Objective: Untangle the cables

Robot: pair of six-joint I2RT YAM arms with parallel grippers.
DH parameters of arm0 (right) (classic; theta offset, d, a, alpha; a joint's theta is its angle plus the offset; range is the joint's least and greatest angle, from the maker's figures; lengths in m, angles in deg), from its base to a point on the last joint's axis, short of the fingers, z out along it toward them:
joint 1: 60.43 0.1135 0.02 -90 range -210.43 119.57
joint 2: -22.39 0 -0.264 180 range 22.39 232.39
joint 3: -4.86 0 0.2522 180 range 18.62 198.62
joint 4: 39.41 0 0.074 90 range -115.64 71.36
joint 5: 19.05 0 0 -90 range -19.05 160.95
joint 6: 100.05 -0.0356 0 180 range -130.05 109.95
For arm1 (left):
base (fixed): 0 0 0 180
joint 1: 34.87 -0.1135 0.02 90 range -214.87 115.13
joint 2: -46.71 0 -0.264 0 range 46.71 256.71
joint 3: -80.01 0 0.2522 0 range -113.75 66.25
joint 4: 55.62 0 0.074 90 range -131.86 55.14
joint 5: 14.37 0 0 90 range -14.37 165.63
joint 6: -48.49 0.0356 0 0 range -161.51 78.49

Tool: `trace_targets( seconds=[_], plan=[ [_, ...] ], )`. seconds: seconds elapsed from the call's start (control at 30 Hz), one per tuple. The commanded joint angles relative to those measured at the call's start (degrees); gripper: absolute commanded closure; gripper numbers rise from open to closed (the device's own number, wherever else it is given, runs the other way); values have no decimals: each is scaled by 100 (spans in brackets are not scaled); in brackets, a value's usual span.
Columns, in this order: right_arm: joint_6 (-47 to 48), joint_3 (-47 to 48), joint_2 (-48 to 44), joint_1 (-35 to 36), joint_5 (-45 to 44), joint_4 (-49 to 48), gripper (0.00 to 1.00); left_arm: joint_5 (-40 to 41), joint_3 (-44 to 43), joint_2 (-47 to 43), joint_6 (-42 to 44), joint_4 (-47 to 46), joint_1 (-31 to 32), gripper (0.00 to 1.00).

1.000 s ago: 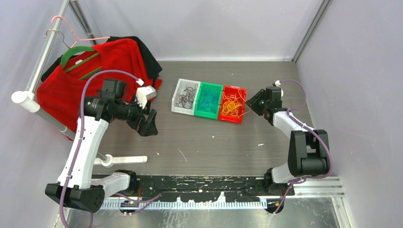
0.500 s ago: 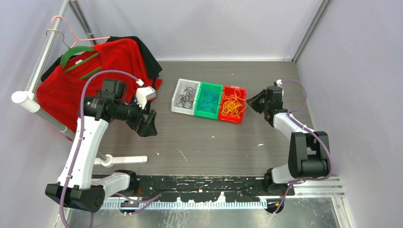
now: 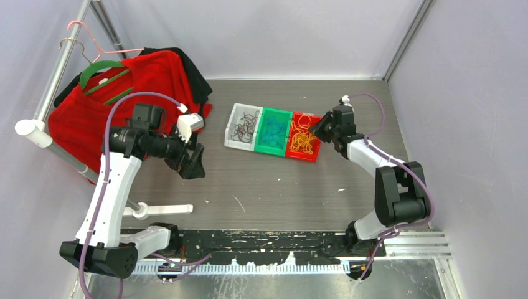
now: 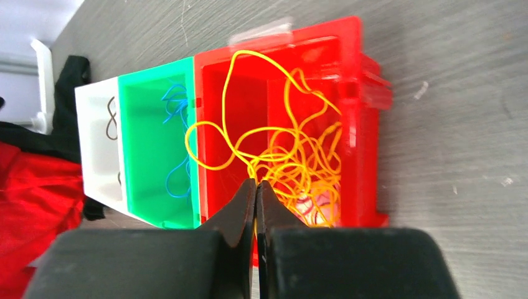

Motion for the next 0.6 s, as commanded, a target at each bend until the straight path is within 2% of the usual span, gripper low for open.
trace_targets(
  seconds=[0.0, 0.23, 0.47, 0.57],
  plan=[
    [716, 777, 316, 441, -716, 463, 99, -92, -121, -63, 104, -9, -57, 2],
    [1529, 1727, 1205, 950, -1876, 1397, 99, -60, -19, -63, 150, -48, -93, 2],
    [1813, 1827, 1544, 1120, -2317, 1779, 98, -66, 30, -63, 231, -71, -152, 2],
    [1838, 1820, 1420, 1128, -2175, 1885, 88, -89, 115, -67, 228, -151, -173, 2]
  ],
)
